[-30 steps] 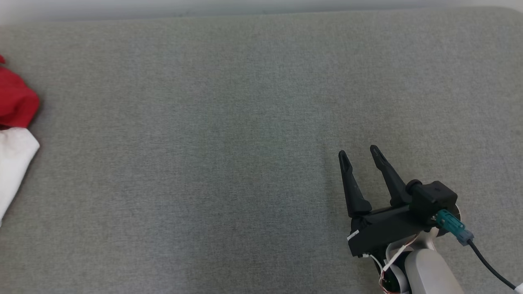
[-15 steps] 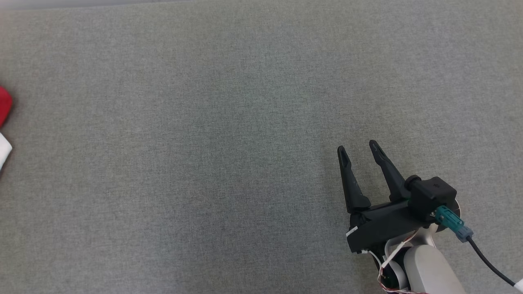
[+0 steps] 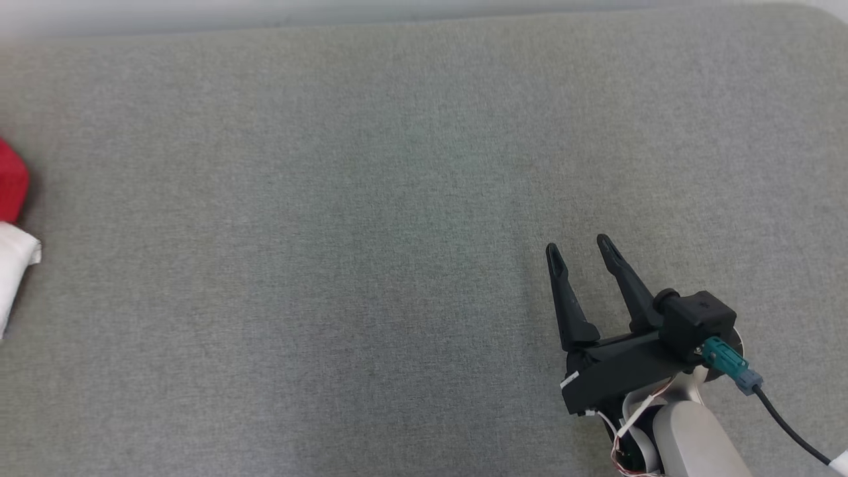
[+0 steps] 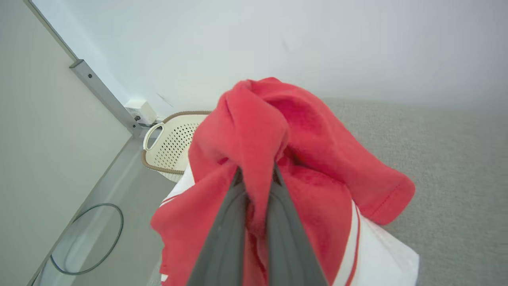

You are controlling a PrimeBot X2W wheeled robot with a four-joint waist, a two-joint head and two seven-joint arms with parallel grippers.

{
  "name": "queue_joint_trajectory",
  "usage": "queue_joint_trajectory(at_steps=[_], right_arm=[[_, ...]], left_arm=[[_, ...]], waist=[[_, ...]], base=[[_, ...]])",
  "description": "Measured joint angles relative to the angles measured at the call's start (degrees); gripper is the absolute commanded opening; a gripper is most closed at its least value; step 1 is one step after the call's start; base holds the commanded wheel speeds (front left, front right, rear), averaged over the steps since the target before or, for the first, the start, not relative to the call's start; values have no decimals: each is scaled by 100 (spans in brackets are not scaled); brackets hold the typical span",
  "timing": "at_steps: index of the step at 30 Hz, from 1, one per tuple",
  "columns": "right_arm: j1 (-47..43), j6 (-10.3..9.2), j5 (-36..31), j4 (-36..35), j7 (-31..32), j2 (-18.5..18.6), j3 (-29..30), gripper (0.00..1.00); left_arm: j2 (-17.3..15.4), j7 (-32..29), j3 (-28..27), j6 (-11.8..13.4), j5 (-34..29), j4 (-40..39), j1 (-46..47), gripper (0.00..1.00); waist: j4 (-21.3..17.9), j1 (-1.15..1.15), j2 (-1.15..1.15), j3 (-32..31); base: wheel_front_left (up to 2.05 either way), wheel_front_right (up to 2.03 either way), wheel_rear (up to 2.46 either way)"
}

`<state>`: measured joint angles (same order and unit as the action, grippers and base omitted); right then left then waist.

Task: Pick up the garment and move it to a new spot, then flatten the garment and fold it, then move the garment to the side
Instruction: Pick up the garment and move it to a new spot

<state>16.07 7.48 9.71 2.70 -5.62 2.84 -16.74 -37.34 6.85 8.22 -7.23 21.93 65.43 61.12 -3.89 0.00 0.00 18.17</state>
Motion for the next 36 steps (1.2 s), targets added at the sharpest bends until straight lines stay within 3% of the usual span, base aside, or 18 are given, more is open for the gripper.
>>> queue_joint_trajectory(at_steps=[7, 17, 24, 36], right_arm=[[-86, 0, 154, 159, -80, -1, -38, 100], [-205, 0, 296, 243, -154, -1, -30, 100], [-221, 0, 383, 312, -249, -1, -48, 100], [-180, 0, 456, 460, -411, 1, -15, 100]], left_arm=[[20, 478, 356, -22, -94, -456, 458, 0], [194, 428, 1101, -22, 31, -1946, 745, 0], [359, 2, 1464, -20, 115, -3464, 554, 0], [739, -942, 2052, 502, 250, -6384, -744, 0]], waist=[[125, -1, 0, -379], [150, -1, 0, -775], [-48, -1, 0, -815], [-628, 0, 0, -769]], base=[[0, 0, 0], [0, 0, 0], [0, 0, 0], [0, 0, 0]])
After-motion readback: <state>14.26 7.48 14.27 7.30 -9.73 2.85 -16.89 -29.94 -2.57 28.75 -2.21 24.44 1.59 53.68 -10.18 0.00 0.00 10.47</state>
